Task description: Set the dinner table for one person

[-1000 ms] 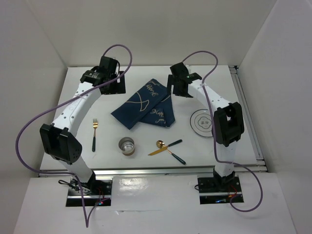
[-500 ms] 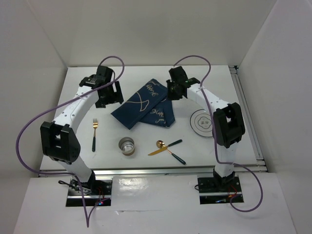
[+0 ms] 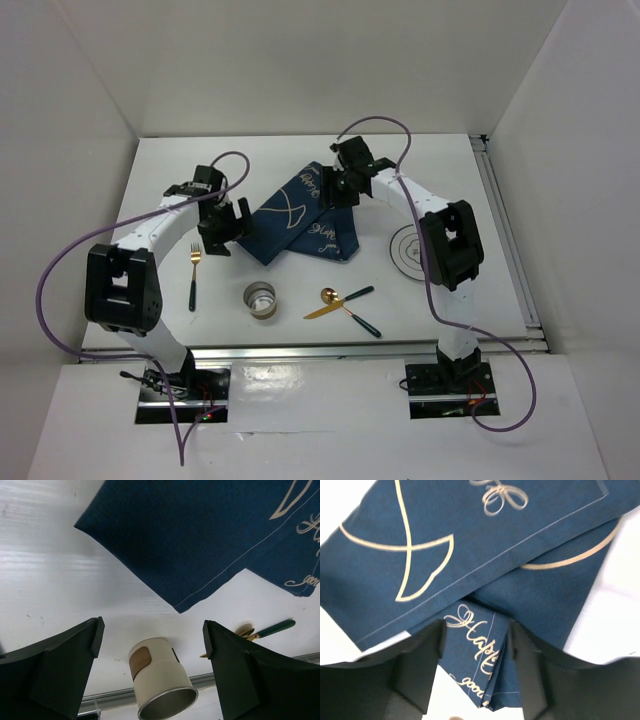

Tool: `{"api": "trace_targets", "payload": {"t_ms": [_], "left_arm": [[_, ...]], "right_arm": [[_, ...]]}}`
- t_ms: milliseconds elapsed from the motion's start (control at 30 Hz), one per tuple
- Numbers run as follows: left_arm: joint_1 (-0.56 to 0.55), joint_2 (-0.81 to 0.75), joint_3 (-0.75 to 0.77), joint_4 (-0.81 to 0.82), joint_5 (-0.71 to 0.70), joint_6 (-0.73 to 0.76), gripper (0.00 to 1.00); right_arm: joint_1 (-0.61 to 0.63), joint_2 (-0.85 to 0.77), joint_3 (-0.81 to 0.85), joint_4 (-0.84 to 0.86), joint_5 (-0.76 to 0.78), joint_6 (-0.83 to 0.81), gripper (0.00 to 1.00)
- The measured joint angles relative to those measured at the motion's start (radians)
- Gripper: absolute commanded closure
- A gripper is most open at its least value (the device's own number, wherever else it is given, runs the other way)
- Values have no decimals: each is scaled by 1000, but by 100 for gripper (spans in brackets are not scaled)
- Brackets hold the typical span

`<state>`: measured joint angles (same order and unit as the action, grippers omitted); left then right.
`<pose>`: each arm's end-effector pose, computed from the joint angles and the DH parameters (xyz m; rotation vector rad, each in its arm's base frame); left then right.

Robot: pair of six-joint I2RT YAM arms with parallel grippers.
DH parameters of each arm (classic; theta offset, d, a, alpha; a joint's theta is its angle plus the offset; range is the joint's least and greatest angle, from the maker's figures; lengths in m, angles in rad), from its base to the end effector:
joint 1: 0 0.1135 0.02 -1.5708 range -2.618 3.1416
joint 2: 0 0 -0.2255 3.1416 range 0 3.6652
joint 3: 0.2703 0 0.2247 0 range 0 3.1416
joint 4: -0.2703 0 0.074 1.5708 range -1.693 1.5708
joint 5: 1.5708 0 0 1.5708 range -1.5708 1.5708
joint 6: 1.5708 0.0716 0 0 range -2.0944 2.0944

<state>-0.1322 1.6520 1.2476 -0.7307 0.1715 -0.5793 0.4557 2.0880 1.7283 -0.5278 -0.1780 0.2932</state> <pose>0.3176 -0.0546 0.1772 -0.5606 2.7028 -0.4352 0.3954 0.2079 0.1774 -0.2838 2.5016 0.5363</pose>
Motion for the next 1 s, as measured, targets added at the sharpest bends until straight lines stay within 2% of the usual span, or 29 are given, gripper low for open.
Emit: {"api": "trace_targets", "payload": {"t_ms": [267, 567, 700, 800, 833, 933, 967, 1000], "left_arm": [[0, 85, -114, 120, 111, 0, 3], [0, 105, -124, 201, 144, 0, 6], [0, 142, -113, 225, 159, -1, 11], [0, 156, -112, 233, 169, -2, 21], [0, 157, -111, 233, 172, -3, 27], [0, 159, -95, 234, 175, -2, 39], [0, 159, -87, 234, 176, -2, 55], [0, 159, -76, 233, 176, -2, 61]], "right_arm": [[-9, 2, -76, 15, -75, -3, 39], [-26, 39, -87, 39, -125, -2, 39], [-31, 51, -124, 47, -130, 5, 37], [-31, 56, -127, 50, -134, 5, 37], [-31, 57, -127, 53, -134, 5, 38], [-32, 61, -127, 60, -149, 5, 45], [-32, 63, -127, 63, -156, 6, 49], [-32, 64, -127, 64, -161, 8, 52]]}}
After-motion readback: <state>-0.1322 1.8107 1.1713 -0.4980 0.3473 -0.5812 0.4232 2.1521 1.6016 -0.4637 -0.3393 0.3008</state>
